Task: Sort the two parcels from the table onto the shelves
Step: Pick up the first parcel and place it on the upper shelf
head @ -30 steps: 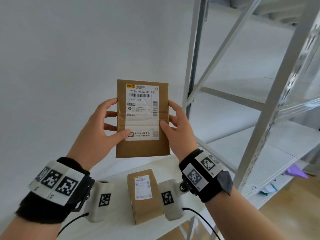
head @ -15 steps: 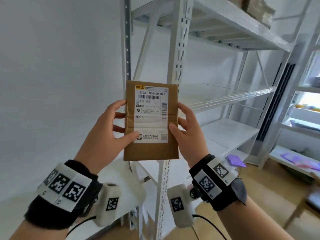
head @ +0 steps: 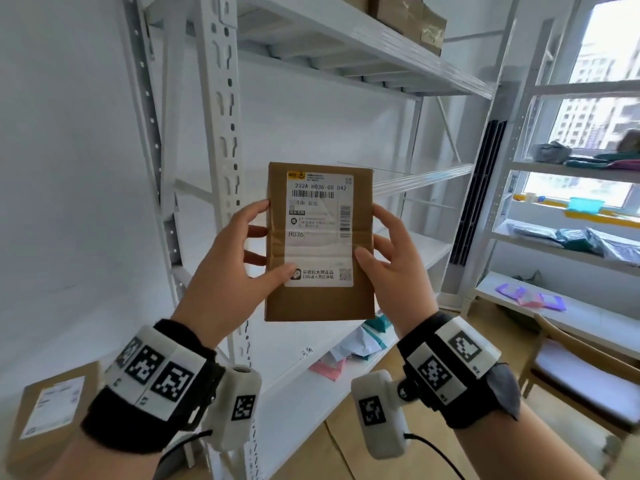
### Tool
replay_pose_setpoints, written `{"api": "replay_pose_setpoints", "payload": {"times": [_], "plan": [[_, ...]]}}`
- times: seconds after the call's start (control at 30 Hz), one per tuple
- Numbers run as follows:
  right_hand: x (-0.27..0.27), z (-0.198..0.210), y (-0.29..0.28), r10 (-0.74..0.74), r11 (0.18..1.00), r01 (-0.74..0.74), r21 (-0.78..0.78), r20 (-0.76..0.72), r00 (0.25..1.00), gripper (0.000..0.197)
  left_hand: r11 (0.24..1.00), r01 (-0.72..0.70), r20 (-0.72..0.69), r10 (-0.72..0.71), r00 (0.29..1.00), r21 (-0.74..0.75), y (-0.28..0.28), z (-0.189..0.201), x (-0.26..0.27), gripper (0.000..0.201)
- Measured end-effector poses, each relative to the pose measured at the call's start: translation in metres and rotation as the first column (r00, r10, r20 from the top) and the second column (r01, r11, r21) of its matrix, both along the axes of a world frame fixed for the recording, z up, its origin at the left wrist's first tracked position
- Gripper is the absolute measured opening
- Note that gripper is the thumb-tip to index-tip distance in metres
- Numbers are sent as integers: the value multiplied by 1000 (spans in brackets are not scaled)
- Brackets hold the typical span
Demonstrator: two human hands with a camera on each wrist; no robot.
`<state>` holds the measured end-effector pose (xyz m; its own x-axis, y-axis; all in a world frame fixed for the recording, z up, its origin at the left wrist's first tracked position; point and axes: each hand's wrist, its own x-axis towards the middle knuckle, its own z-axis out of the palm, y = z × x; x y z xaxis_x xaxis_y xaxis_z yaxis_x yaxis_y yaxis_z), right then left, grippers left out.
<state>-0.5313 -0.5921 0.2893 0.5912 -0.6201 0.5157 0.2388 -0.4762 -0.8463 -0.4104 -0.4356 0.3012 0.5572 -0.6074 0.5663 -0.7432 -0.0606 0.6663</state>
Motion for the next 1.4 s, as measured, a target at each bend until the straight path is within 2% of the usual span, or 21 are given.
{"api": "replay_pose_setpoints", "payload": {"times": [0.3, 0.67, 0.83, 1.13, 1.4], "plan": [[5, 2, -65, -1, 1000, 1, -4, 7, 1000, 51, 998, 39, 3, -39, 999, -41, -68, -3, 11, 72], [53, 28, -155, 116, 991, -112, -76, 41, 992, 50, 993, -49, 47, 55, 997, -109, -149, 11, 52, 71], [71, 28, -185, 133, 989, -129, -75, 47, 990, 52, 993, -40, 24, 43, 999, -108, -174, 17, 61, 69], [105, 38, -221, 236, 970, -229, -86, 81, 968, 51, 981, -174, 36, 178, 983, -85, -196, 33, 73, 71], [143, 59, -260, 395, 912, -381, -150, 76, 915, 51, 937, -325, 0, 328, 945, -129, -218, 53, 73, 70]]}}
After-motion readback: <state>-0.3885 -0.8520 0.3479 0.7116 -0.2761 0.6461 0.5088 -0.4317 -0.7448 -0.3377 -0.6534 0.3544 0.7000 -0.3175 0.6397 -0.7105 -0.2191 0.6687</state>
